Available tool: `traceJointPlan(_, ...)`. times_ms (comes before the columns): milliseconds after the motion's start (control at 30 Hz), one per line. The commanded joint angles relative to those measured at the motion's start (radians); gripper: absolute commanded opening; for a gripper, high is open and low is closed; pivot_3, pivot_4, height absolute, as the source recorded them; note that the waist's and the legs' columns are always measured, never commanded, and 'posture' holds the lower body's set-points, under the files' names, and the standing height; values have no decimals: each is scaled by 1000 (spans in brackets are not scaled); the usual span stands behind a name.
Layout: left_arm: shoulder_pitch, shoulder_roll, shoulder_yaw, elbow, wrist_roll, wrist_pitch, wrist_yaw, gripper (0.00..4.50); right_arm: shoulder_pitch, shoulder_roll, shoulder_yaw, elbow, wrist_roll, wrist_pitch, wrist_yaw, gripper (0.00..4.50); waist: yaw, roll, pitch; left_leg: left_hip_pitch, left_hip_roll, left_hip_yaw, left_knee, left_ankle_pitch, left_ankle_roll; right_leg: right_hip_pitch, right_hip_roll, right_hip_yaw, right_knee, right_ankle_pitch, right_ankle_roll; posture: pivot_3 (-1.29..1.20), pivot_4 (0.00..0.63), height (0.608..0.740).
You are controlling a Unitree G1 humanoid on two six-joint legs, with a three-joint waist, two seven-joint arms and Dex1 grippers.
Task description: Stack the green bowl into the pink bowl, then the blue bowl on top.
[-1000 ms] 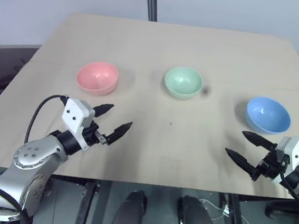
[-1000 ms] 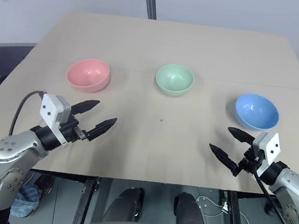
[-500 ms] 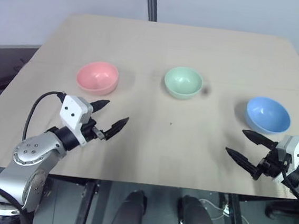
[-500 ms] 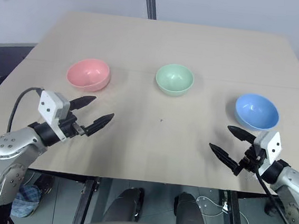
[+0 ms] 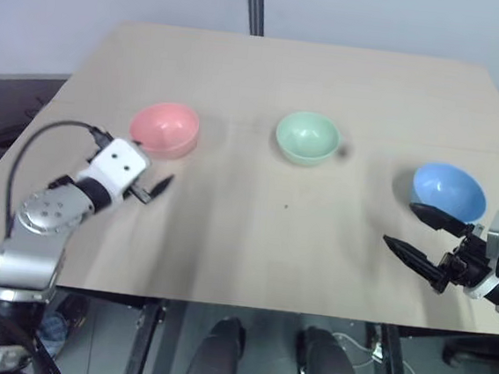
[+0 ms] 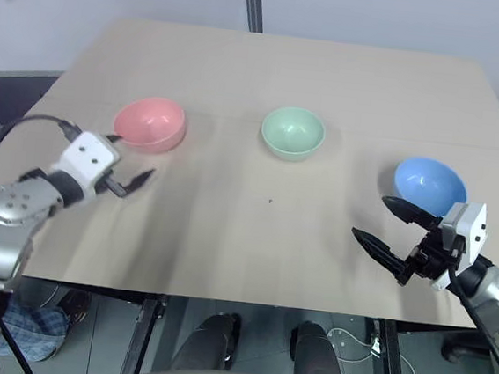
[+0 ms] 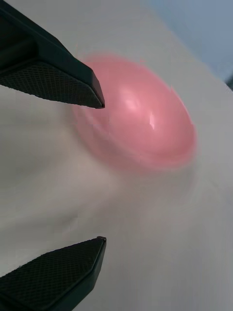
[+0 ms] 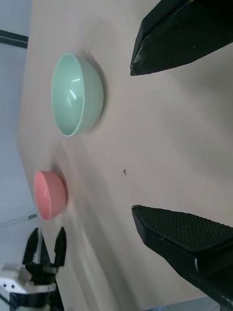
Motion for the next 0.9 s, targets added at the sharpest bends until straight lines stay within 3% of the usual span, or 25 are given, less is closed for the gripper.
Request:
traceJointPlan(33, -51, 29, -13, 53, 57, -45, 10, 4468, -9, -16, -46, -21, 19, -9, 0, 4500, -1, 0, 0, 0, 0, 1, 0, 0, 0, 0, -1, 0, 0, 0, 0, 0, 150, 740)
traceJointPlan(300, -141, 76, -91, 240, 103, -169, -94, 4468, -2, -15, -61, -36, 18, -8, -15, 4500, -2, 0, 0, 0, 0, 0, -1, 0, 0, -1, -1, 0, 1, 0, 0, 0, 150, 740)
traceJointPlan(467, -308, 96, -184, 462, 160, -306, -154, 4468, -9, -17, -58, -33, 16, -10, -22, 4500, 0, 0, 0, 0, 0, -1, 0, 0, 0, -1, 0, -1, 1, 0, 0, 0, 150, 740)
traceJointPlan(667, -486, 63, -276, 682, 222, -429, -194, 4468, -8, -9, -52, -36, 9, -15, -30, 4500, -3, 0, 0, -1, -1, 0, 0, 0, 0, -1, 0, -1, 1, 0, 0, 0, 150, 740)
traceJointPlan(867, -531, 40, -307, 759, 201, -479, -284, 4468, 21, -6, -72, -46, 5, -24, -40, 4500, -7, 0, 0, -1, -1, 0, 0, 0, 0, -1, 0, -1, 2, 0, 0, 0, 150, 740)
traceJointPlan(900, -532, 38, -306, 763, 196, -483, -299, 3957, 23, -7, -73, -46, 5, -25, -42, 4500, -7, 0, 0, -1, -1, 0, 0, 0, 0, -1, 0, -1, 2, 0, 0, 0, 150, 740)
